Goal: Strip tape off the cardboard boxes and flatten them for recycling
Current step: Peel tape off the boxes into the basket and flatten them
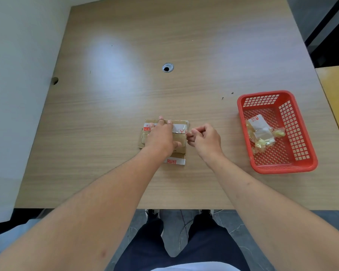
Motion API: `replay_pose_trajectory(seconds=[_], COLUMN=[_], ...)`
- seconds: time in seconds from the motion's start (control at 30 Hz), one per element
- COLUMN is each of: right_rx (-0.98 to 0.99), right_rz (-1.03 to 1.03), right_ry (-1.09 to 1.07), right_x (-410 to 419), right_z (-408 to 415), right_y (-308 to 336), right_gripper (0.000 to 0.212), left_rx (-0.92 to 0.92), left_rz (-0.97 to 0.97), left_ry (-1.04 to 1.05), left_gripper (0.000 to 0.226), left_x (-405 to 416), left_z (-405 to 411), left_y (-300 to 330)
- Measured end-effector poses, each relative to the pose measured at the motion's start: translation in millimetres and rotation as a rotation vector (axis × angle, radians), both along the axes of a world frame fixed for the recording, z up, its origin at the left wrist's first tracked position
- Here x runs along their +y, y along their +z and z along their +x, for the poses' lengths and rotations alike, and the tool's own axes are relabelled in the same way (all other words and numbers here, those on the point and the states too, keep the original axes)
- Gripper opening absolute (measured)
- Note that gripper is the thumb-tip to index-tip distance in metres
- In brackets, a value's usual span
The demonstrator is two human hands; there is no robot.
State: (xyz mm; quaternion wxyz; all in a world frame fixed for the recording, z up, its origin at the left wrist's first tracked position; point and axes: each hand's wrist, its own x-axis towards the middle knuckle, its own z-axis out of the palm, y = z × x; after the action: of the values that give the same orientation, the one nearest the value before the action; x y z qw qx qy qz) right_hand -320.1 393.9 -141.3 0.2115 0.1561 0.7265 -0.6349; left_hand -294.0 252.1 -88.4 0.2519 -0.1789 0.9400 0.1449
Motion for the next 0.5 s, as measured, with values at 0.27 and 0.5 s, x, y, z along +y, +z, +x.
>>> replay_pose_trajectory(seconds=[0.27,0.5], right_rx=[0.401,0.428], right_rz=[0.254,0.276], right_ry=[0.162,0.314], right_x=[-6.5,7.4], right_z=[12.7,4.2], right_y=[-4.2,-1.2], right_gripper=[0.009,0.035], left_rx=[-0.006,-0.011], left_rz=[-0.004,-0.003], left_ry=[-0.002,-0.002], left_gripper=[0.089,0.087], left_x=[-0.4,0.0], left_z=[-0.5,-1.8], left_y=[-1.9,-1.6])
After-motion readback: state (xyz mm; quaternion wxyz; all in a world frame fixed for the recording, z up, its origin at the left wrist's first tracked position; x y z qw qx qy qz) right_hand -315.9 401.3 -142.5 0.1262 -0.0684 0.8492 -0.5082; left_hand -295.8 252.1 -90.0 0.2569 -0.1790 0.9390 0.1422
